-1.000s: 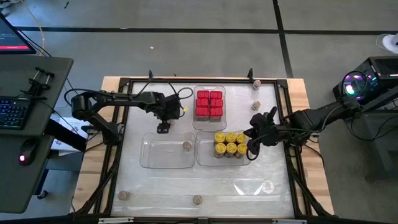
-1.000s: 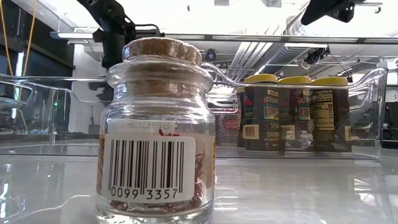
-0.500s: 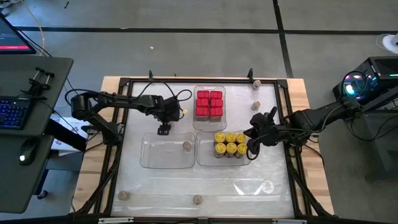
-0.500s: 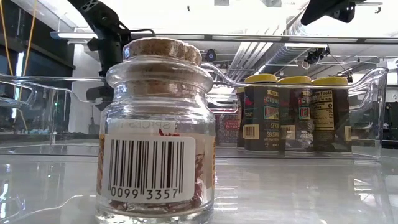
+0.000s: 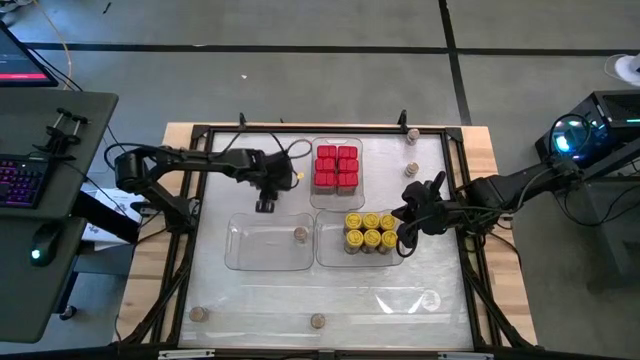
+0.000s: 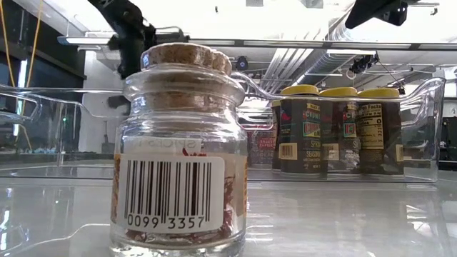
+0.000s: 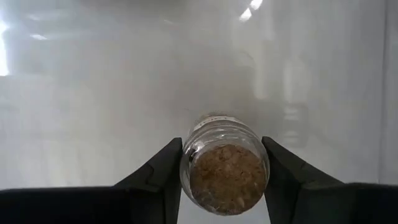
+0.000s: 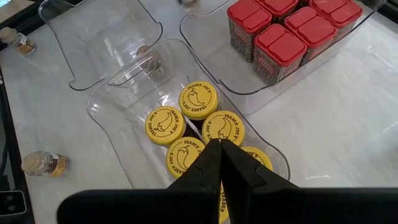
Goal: Sort spices by type
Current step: Put the brown seasoning bottle into the bottom left transparent bin
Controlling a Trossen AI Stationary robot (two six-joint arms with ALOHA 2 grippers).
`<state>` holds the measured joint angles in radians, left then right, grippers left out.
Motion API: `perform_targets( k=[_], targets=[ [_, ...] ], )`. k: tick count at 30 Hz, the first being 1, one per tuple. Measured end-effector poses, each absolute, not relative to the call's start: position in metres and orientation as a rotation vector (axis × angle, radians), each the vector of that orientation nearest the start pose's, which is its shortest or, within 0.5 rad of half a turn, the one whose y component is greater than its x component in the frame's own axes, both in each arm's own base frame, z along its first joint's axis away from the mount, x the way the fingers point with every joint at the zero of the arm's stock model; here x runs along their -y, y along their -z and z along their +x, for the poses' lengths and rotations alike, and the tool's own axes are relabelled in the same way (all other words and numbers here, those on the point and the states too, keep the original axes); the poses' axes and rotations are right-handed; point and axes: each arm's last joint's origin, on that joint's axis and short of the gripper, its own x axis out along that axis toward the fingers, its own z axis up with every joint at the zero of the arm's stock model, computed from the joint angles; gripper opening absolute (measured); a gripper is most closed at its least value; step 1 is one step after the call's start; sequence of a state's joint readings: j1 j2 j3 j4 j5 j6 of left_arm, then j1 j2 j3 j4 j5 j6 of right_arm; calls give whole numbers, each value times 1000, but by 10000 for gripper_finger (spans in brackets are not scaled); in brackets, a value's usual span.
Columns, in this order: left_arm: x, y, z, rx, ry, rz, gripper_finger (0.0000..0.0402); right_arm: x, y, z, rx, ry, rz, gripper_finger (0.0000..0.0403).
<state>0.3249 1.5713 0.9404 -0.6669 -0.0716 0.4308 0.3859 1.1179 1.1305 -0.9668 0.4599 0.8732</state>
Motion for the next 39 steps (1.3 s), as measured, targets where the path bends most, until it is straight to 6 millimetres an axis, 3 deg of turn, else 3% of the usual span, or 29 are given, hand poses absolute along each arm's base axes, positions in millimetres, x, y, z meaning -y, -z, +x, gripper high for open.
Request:
perform_targets(
  k=[5, 9, 13, 16, 21, 25, 33, 39],
  targets=[
    [-106, -220, 269, -1291, -180, 289, 137, -64, -328, 193, -763, 426, 417, 0],
    [-105, -263, 264, -1155, -242, 177, 137, -64, -328, 193, -764, 423, 410, 0],
    [-78, -289, 251, -1031, -102, -40, 137, -64, -328, 193, -765, 423, 410, 0],
    [-47, -298, 241, -1016, -3, -65, 137, -65, -327, 193, -768, 418, 412, 0],
    [12, -292, 234, -1064, 169, -2, 137, -65, -328, 193, -766, 422, 423, 0],
    [44, -275, 241, -1054, 207, 207, 137, -65, -328, 193, -761, 429, 429, 0],
    [51, -229, 275, -1173, 256, 312, 153, -65, -329, 195, -730, 429, 464, 0],
    [44, -196, 290, -1303, 194, 249, 159, -66, -330, 195, -724, 427, 471, 0]
  ],
)
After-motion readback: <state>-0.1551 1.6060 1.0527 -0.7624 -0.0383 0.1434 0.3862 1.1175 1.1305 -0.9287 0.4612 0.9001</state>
